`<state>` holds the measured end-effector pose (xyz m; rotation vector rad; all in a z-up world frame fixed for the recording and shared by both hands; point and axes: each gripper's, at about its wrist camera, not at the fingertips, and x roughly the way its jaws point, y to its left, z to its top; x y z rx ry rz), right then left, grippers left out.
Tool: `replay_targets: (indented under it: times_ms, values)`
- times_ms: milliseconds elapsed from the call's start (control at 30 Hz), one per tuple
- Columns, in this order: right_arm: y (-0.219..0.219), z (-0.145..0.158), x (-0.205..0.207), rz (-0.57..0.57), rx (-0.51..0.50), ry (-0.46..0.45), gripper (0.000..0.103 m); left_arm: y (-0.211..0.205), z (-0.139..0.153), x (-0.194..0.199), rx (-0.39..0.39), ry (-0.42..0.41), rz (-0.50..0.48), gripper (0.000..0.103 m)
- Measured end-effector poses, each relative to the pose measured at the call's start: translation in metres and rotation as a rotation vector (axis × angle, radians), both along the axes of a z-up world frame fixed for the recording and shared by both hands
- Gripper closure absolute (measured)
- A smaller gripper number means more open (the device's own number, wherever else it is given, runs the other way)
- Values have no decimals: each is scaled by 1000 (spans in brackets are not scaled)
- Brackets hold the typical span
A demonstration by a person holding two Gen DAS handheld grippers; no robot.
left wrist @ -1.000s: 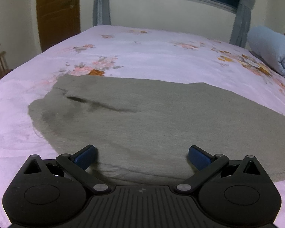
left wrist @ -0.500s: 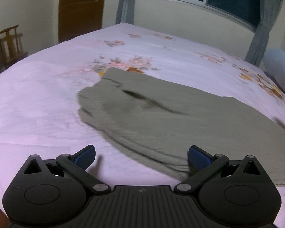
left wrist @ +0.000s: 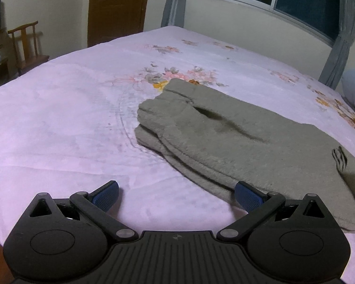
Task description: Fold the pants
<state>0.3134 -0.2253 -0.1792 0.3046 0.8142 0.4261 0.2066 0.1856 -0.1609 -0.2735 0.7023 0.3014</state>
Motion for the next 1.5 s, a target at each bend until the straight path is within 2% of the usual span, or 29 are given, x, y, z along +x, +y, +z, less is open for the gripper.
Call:
replay_targets:
  times_ms: [100,267,333,400,433,467,500,533,633,700,733,767,833,933,1000,1033,1067,1133,1300,1367,1400,1433,1500]
  values:
    - [7,-7,-13,79,-50,-36,90,-5,2,3,1,-7,-9,0]
    - [8,8,-27,156,-102,-107,93,-13,5,5,18,-5,-23,0]
    - [16,3,-26,198,-163,-91,92,-14,5,7,12,1,-21,0]
    - [29,1,-30,246,-239,-125,88,-15,5,7,7,3,-21,0]
    - [36,6,-36,291,-279,-164,76,-15,5,6,7,3,-21,0]
    - [38,13,-42,337,-275,-194,51,-15,5,6,10,4,-22,0]
    - [35,21,-49,359,-238,-245,39,-16,5,6,15,7,-20,0]
    - [29,29,-56,339,-213,-288,26,-17,6,6,20,13,-17,0]
    - [-3,42,-50,216,-144,-265,34,-32,17,8,-10,-16,-67,0]
    - [-25,50,-46,100,-178,-283,31,-52,26,16,-15,-37,-144,0]
    - [-37,54,-44,40,-214,-295,26,-65,31,22,-7,-42,-171,0]
    - [-49,57,-41,-10,-238,-295,16,-77,34,28,-2,-45,-182,0]
    - [-75,61,-34,-91,-276,-286,12,-105,37,45,-17,-42,-212,0]
    - [-108,61,-23,-193,-299,-244,12,-150,35,65,2,-33,-239,0]
    - [-123,58,-18,-219,-293,-217,24,-181,33,72,6,-28,-269,0]
    - [-127,56,-16,-219,-294,-215,47,-194,34,72,2,-36,-267,0]
    - [-126,55,-12,-216,-308,-218,66,-207,35,73,-26,-43,-278,0]
    - [-125,50,-8,-187,-314,-231,80,-231,40,71,-64,-68,-312,0]
    - [-125,39,8,-187,-310,-226,83,-284,48,99,-57,-89,-424,0]
    - [-125,35,14,-170,-294,-216,83,-295,35,116,-61,-29,-462,0]
    - [-124,31,18,-150,-291,-207,82,-297,21,123,-59,33,-468,0]
    - [-123,27,22,-123,-283,-188,82,-298,5,127,-30,92,-459,4]
    - [-123,18,33,-61,-269,-139,83,-305,-11,114,120,91,-434,1]
